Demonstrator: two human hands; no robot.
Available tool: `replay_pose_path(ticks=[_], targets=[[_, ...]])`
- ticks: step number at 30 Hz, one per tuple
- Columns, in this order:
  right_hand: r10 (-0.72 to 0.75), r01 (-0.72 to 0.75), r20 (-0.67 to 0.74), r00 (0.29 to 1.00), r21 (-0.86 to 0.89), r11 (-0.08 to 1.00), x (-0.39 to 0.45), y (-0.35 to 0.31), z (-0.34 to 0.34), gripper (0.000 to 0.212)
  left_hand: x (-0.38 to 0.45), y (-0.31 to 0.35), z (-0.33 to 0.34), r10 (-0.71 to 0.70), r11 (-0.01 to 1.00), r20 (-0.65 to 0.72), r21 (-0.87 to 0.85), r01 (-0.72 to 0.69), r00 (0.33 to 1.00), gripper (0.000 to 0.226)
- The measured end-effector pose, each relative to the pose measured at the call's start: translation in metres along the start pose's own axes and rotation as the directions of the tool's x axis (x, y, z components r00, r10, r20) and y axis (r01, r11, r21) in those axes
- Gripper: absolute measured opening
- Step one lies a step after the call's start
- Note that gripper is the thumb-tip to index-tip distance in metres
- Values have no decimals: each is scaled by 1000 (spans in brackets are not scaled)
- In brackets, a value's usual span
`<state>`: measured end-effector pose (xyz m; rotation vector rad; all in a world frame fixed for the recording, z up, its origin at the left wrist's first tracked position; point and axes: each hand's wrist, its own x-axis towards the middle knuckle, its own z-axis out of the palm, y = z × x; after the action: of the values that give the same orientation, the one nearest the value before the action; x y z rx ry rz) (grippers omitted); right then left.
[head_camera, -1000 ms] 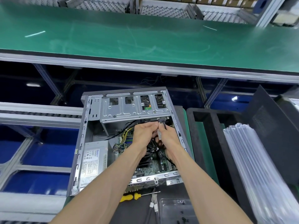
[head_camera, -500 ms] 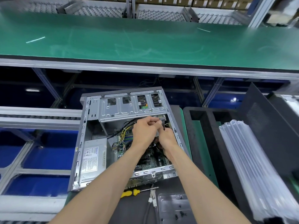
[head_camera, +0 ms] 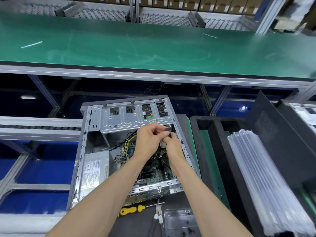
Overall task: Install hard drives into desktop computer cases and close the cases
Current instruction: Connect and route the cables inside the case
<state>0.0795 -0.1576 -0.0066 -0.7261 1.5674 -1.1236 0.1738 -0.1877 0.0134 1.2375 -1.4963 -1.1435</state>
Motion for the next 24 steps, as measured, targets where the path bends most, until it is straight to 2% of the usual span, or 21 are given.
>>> replay_pose_path(ticks=[3,7,11,14,17,21,24], targets=[[-68,68,10,998,66,996,-1,0,0,37,-1,-1,0,26,1000,-23,-6,-26,999,20],[-104,107,-35,994,116,987,-3,-1,0,32,1,-2,-2,33,999,-47,-1,-33,998,23],[-103,102,-62,993,-16,995,-2,1,0,35,2,-3,-2,51,999,-45,2,-51,998,25],[-132,127,-86,987,-65,990,1,1,1,28,3,-5,0,79,996,-44,36,-78,996,22],[-153,142,-99,983,-115,983,4,5,3,30,6,-12,-2,107,985,-52,143,-98,993,14],[-47,34,-176,983,-79,996,6,9,6,33,6,-21,-4,130,945,29,300,-133,991,24],[-3,4,-289,957,2,1000,8,5,17,35,8,-25,-4,309,853,-19,448,-268,951,27]])
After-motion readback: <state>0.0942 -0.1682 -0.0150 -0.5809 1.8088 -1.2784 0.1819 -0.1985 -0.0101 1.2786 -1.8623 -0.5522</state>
